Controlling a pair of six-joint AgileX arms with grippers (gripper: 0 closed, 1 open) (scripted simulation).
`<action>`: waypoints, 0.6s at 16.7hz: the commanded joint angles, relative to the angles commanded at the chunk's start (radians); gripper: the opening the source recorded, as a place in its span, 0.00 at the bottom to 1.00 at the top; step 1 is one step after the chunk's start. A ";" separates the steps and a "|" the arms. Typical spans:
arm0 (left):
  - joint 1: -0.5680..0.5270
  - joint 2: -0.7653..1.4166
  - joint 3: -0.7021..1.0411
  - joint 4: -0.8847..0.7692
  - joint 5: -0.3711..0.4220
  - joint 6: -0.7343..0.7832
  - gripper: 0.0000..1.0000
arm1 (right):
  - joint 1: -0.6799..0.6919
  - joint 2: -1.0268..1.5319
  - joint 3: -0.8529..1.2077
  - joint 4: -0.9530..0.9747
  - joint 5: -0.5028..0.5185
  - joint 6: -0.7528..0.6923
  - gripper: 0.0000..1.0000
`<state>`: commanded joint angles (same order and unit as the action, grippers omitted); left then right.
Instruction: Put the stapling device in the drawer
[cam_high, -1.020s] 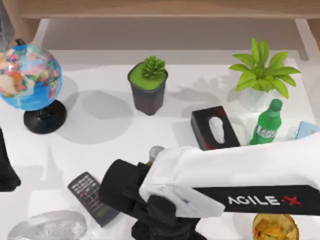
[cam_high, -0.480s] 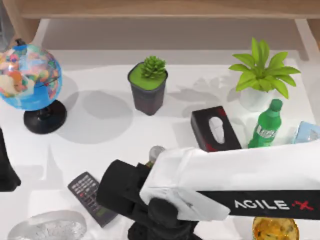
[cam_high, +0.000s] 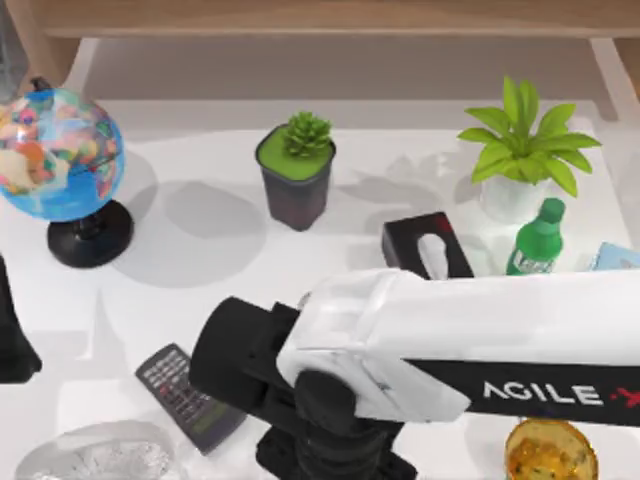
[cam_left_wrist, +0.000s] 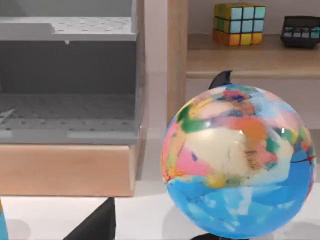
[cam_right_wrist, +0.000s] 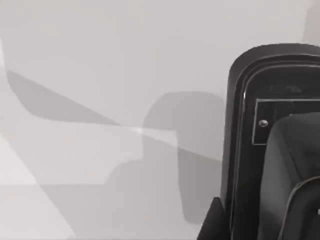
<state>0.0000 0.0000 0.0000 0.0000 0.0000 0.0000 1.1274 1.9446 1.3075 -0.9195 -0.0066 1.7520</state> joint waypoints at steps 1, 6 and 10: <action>0.000 0.000 0.000 0.000 0.000 0.000 1.00 | -0.005 0.007 0.005 -0.008 0.007 -0.002 0.00; 0.000 0.000 0.000 0.000 0.000 0.000 1.00 | -0.001 0.006 0.003 -0.006 0.007 -0.001 0.00; 0.000 0.000 0.000 0.000 0.000 0.000 1.00 | -0.051 -0.076 0.038 -0.092 -0.057 -0.078 0.00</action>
<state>0.0000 0.0000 0.0000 0.0000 0.0000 0.0000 1.0762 1.8684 1.3454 -1.0118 -0.0636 1.6736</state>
